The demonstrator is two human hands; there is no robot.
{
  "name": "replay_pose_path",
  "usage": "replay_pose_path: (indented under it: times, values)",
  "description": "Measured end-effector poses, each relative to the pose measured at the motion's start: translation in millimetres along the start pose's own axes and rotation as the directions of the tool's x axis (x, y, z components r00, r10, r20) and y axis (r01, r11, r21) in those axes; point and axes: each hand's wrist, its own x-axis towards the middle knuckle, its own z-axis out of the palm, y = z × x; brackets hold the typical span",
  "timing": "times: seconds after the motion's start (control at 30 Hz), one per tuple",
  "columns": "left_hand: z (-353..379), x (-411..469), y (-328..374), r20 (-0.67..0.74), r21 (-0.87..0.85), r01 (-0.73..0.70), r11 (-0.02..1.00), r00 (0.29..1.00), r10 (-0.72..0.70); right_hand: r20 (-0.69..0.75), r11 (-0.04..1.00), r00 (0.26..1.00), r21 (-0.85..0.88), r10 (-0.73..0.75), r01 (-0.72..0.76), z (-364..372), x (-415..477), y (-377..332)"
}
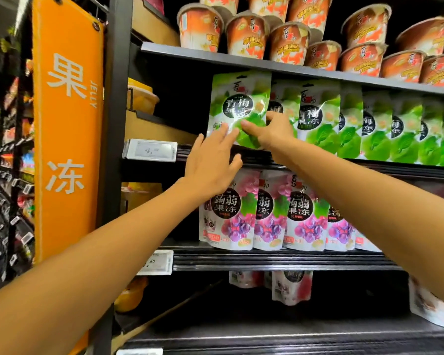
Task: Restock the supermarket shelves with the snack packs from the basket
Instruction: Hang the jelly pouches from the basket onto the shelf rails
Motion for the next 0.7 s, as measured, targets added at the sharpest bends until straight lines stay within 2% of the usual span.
replay_pose_path:
  times: [0.23, 0.4, 0.7]
  values:
    - [8, -4, 5, -0.011, 0.157, 0.005, 0.988, 1.000, -0.003, 0.121, 0.991, 0.992, -0.125, -0.025, 0.041, -21, -3, 7]
    - [13, -5, 8, 0.004, 0.188, 0.009, 0.982, 1.000, -0.010, 0.003, 0.943, 0.999, -0.331, -0.042, 0.041, -22, -2, 13]
    - [19, 1, 12, 0.029, 0.220, 0.021, 0.975, 0.999, -0.028, -0.113, 0.881, 0.987, -0.471, -0.115, 0.049, -13, -3, 25]
